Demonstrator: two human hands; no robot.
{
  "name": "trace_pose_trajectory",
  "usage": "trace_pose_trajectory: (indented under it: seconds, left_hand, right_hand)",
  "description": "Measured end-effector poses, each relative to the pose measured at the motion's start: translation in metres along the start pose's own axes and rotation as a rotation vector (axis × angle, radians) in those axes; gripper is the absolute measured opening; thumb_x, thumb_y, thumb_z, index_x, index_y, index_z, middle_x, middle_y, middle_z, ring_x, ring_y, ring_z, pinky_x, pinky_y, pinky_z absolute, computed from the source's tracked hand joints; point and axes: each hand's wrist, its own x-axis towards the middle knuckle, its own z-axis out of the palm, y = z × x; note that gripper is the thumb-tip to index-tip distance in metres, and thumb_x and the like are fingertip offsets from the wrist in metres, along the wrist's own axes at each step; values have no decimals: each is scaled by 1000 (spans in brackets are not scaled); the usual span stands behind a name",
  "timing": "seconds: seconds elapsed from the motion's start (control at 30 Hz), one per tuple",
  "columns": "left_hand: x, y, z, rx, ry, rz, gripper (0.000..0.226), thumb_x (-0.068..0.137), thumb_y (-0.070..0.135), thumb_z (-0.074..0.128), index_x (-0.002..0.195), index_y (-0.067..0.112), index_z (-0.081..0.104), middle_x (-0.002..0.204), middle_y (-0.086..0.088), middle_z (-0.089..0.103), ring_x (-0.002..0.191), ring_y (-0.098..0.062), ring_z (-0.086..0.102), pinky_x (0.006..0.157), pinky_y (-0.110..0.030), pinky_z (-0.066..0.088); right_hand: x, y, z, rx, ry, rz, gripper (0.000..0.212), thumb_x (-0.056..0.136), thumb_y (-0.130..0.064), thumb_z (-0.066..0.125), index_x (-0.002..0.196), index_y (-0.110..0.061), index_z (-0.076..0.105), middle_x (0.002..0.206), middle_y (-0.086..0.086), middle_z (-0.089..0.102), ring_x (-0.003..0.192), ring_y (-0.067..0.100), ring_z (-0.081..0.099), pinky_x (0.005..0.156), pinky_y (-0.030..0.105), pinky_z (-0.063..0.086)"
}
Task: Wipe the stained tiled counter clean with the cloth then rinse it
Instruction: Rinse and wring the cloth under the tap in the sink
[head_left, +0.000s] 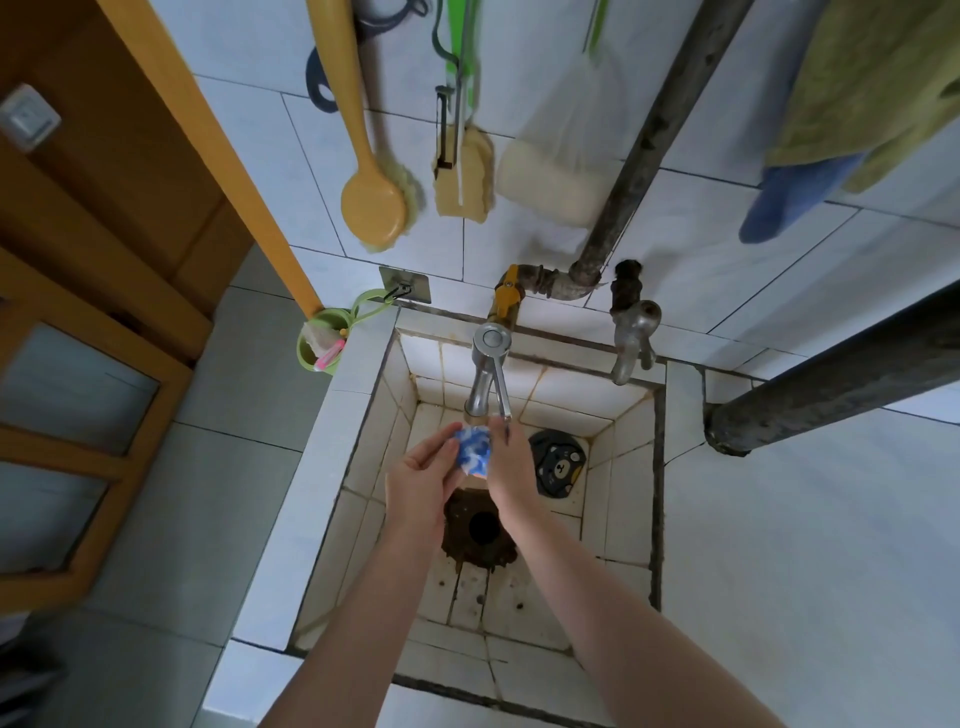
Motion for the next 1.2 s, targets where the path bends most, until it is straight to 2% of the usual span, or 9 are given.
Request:
trace_pose_trajectory:
  seconds: [0.1, 0.17, 0.3, 0.57, 0.67, 0.77, 0.87, 1.0, 1.2]
  left_hand:
    - [2, 4, -2, 4, 14, 18, 20, 89, 1, 53, 94, 14, 67, 111, -11, 65, 99, -17, 64, 66, -15, 53]
    - [4, 5, -2, 3, 25, 17, 20, 90, 1, 52, 98, 12, 66, 111, -10, 65, 98, -17, 64, 65, -15, 53]
    - [4, 2, 1, 2, 10, -11, 20, 93, 7, 48, 105, 6, 64, 108, -13, 65, 98, -20, 63, 70, -20, 55]
    - [4, 2, -3, -29, -77, -89, 31, 100, 25, 35, 116, 5, 53, 107, -12, 66, 97, -19, 64, 81, -25, 54]
    - [9, 0, -14, 294, 12, 73, 24, 98, 21, 40, 115, 19, 56, 123, -5, 58, 116, -17, 52, 99, -33, 41]
    - [13, -3, -21, 360, -44, -37, 33, 97, 38, 40, 126, 27, 48, 132, 2, 45, 125, -17, 37, 108, -46, 27]
    - [14, -7, -23, 111, -92, -218, 41, 96, 34, 43, 128, 10, 49, 126, -8, 53, 118, -24, 49, 100, -47, 40]
    - [17, -10, -28, -67, -61, -175, 28, 91, 9, 52, 117, -3, 53, 115, -19, 62, 101, -28, 62, 82, -33, 55]
    - [8, -10, -19, 56, -106, -117, 23, 94, 13, 47, 105, 3, 63, 95, -12, 71, 85, -18, 69, 71, -24, 56]
  right_hand:
    - [-1, -1, -10, -189, -46, -31, 49, 100, -36, 35, 145, -16, 28, 153, 9, 22, 138, 23, 28, 104, 32, 37]
    - [-11, 0, -15, -311, -31, -190, 50, 100, -34, 37, 146, -29, 20, 157, -2, 6, 144, 18, 5, 115, 39, 17]
    - [-24, 5, -16, -33, -255, -271, 24, 96, -18, 50, 118, -26, 54, 125, 6, 55, 112, 10, 55, 94, 21, 47]
    - [-12, -2, -18, -108, 50, -242, 8, 91, -10, 57, 95, -14, 63, 86, -6, 64, 80, 4, 61, 66, 6, 47]
    - [-7, -12, -20, 21, -21, -106, 8, 93, -12, 53, 94, -11, 61, 88, -1, 65, 83, 10, 64, 77, 19, 50]
    - [-8, -15, -20, 309, -175, 28, 9, 94, -7, 51, 91, -5, 59, 90, 9, 64, 92, 23, 64, 93, 39, 50]
    - [-8, -12, -17, 292, -174, 62, 16, 89, -12, 59, 98, 2, 58, 97, 15, 64, 97, 27, 63, 92, 37, 50]
    - [-11, -5, -18, -32, -82, -169, 8, 86, -12, 63, 91, -7, 59, 88, 0, 62, 78, 1, 60, 65, 8, 46]
    - [-9, 10, -9, 11, -155, -192, 10, 90, -10, 59, 91, -6, 50, 86, 2, 56, 74, 11, 59, 63, 14, 50]
